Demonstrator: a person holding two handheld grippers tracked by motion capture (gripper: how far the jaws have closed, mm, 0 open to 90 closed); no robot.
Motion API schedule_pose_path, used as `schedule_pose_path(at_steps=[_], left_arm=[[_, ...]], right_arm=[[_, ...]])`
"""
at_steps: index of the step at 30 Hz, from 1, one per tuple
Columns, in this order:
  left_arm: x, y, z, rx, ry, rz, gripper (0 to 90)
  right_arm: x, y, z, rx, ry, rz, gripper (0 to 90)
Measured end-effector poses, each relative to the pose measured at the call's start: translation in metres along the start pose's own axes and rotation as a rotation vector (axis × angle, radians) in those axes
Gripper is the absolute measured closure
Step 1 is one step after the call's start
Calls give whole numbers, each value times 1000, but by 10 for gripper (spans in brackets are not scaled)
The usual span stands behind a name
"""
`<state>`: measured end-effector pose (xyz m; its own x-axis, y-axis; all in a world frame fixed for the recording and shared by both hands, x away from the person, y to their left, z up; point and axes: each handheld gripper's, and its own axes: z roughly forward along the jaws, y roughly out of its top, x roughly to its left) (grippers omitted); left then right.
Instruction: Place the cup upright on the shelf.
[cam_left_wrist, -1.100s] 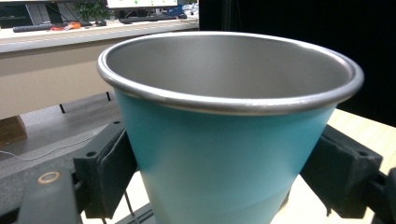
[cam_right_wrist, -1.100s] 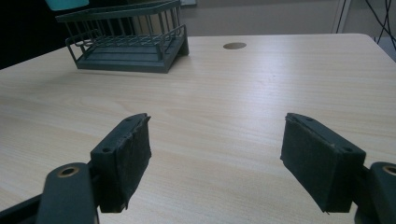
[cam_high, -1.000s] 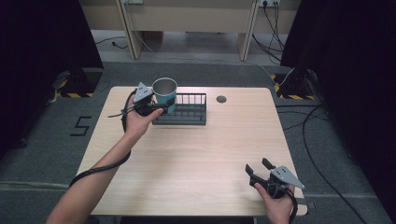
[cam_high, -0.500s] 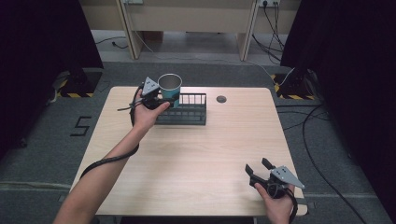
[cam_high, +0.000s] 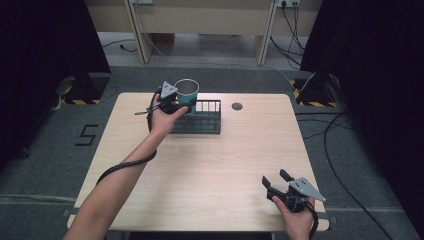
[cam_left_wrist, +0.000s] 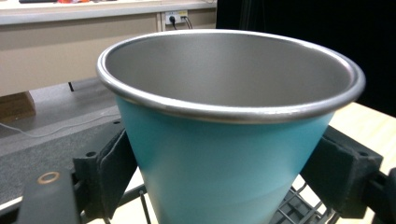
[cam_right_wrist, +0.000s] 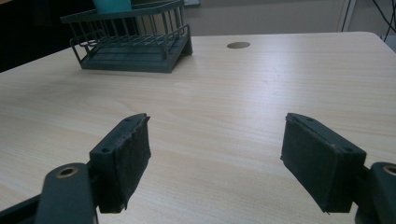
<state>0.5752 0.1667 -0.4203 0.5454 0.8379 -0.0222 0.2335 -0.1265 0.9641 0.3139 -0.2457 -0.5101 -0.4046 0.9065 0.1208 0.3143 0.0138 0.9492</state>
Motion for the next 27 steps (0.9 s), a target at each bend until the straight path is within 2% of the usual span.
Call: schedule_pose_path(at_steps=[9,13,27], left_arm=[[-4,-13,11,52,-6,-1,161],[-6,-17,13,76,-12,18,161],[-6,-26,17,102,-13,8,159]], right_arm=[[1,0,0,4,6,3,242],[1,0,0,4,7,0,242],[1,0,0,2,9,-4,241]])
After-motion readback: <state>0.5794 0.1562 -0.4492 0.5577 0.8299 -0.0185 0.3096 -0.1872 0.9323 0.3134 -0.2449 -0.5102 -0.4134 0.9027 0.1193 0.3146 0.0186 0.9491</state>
